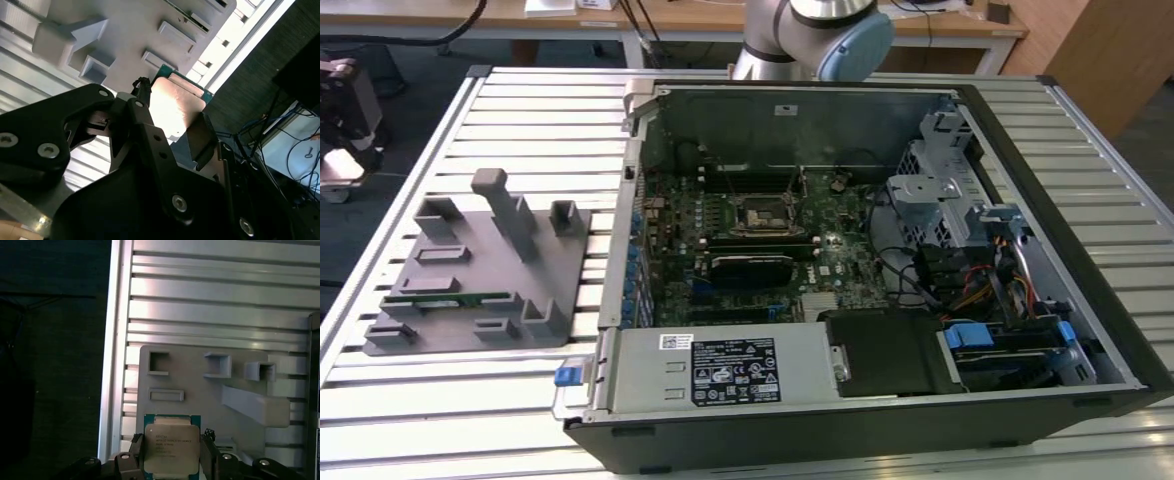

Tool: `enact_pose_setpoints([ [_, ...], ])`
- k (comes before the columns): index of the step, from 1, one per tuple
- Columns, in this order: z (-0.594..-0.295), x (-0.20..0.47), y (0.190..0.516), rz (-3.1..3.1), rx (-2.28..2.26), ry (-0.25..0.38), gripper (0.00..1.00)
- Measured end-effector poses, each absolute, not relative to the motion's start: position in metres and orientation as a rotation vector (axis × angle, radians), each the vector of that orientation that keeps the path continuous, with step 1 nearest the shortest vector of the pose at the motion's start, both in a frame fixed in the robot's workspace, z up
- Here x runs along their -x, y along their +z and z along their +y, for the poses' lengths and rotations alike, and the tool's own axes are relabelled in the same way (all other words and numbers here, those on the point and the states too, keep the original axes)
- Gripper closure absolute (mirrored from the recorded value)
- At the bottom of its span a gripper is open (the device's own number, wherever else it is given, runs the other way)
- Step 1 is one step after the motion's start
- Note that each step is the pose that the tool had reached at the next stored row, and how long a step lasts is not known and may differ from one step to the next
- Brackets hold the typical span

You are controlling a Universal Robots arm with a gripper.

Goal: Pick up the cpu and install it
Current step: 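Pick up the cpu and move it towards the insertion slot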

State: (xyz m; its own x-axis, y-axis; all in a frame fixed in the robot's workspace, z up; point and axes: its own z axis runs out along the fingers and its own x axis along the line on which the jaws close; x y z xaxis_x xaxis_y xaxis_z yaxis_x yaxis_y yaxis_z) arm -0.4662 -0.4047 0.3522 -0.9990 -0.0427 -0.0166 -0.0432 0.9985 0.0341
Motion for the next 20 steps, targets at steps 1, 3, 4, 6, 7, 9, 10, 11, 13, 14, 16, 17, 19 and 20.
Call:
enact_pose_setpoints([
  [1,-0.404,0.466,0.355,3.124,0.067,0.054,0.46],
  [3,-0.403,0.466,0.361,3.124,0.067,0.054,0.46],
  [4,-0.403,0.466,0.364,3.125,0.067,0.054,0.46],
  [6,-0.402,0.466,0.371,3.125,0.067,0.054,0.46],
  [7,-0.402,0.466,0.374,3.124,0.067,0.054,0.46],
  [9,-0.401,0.466,0.38,3.125,0.067,0.054,0.46],
  [10,-0.401,0.466,0.383,3.125,0.067,0.054,0.46],
  [11,-0.401,0.466,0.385,3.125,0.067,0.054,0.46],
  [13,-0.4,0.466,0.386,3.124,0.067,0.054,0.46],
  [14,-0.4,0.466,0.386,3.124,0.067,0.054,0.46],
  [16,-0.4,0.465,0.386,3.125,0.067,0.054,0.46],
  [17,-0.4,0.463,0.385,3.125,0.067,0.054,0.46],
  [19,-0.399,0.459,0.385,3.125,0.067,0.054,0.46],
  [20,-0.399,0.456,0.385,3.125,0.067,0.054,0.46],
])
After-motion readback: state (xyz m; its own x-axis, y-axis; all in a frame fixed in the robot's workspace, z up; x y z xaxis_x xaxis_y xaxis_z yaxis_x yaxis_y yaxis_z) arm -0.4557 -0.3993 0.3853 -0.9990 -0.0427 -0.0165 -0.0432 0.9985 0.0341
